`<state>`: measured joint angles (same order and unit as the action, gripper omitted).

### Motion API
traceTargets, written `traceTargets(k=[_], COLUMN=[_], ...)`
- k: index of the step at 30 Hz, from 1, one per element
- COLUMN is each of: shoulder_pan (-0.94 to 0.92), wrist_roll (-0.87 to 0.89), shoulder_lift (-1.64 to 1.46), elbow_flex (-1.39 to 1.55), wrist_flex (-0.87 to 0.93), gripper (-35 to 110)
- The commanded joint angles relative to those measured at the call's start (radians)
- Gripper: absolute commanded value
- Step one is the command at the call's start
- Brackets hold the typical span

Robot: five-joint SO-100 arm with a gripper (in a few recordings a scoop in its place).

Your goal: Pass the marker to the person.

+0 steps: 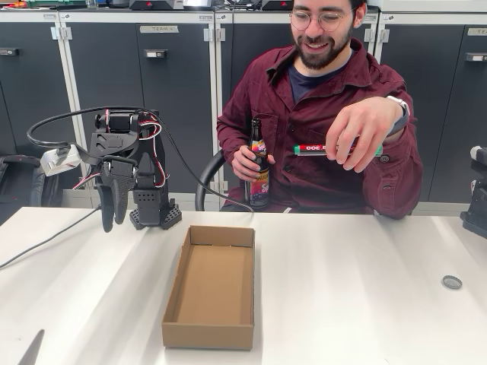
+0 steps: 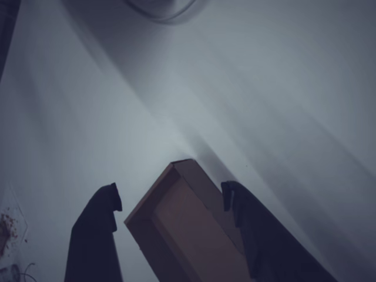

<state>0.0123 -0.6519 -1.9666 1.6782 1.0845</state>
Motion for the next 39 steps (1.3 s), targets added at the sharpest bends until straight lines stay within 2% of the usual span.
traceTargets(k=[1, 39], shoulder_pan=[0.003, 0.012], wrist_roll=[-0.008, -0.002], shoulder_lift=[-0.054, -0.041], elbow_flex=[-0.031, -0.041], wrist_flex=[0.005, 0.064], gripper=[39, 39])
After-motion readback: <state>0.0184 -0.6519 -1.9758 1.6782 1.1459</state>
